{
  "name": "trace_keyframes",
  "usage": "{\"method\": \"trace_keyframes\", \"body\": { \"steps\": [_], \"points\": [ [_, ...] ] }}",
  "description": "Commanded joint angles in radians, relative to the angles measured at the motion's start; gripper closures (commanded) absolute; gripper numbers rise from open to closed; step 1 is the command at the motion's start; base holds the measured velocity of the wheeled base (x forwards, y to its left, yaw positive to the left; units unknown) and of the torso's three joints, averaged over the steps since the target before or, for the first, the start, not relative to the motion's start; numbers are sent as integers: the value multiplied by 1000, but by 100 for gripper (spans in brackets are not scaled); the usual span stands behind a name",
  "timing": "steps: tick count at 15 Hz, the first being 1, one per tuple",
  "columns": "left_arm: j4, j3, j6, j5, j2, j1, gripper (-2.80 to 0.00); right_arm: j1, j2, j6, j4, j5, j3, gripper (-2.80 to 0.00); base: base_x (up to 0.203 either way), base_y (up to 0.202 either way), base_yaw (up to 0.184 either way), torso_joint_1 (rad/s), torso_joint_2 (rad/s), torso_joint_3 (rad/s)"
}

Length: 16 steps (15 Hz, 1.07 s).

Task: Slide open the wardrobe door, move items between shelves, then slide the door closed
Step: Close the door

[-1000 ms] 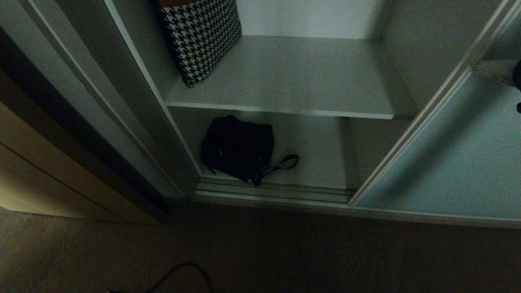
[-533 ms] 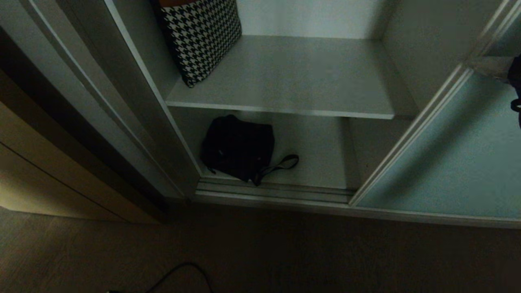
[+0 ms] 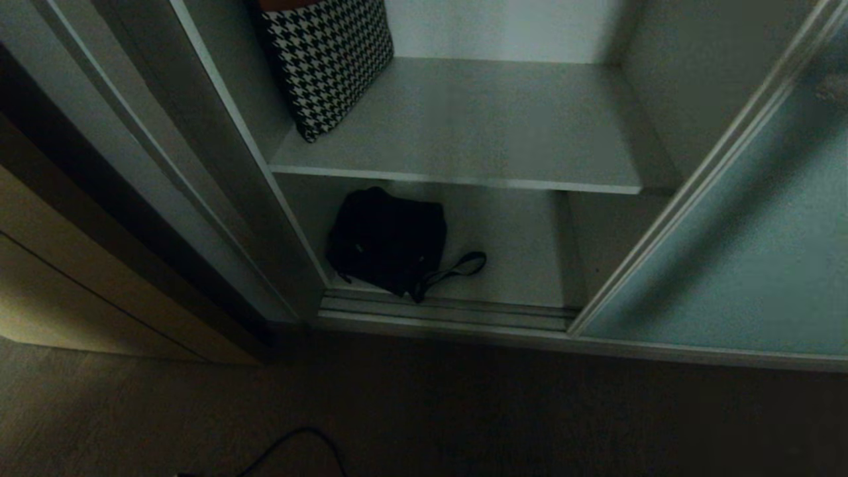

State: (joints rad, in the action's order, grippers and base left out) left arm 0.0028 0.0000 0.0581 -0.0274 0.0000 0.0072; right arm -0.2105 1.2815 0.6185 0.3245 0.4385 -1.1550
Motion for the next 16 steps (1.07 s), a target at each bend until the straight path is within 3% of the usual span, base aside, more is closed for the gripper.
{"method": "trace_keyframes", "body": {
  "steps": [1, 16],
  "points": [
    [0, 0, 0, 0, 2, 0, 0, -30, 1, 9, 2, 5, -12, 0, 0, 0, 0, 0, 0, 0],
    [0, 0, 0, 0, 1, 0, 0, -43, 147, 9, 5, 24, -92, 0, 0, 0, 0, 0, 0, 0]
  ]
}}
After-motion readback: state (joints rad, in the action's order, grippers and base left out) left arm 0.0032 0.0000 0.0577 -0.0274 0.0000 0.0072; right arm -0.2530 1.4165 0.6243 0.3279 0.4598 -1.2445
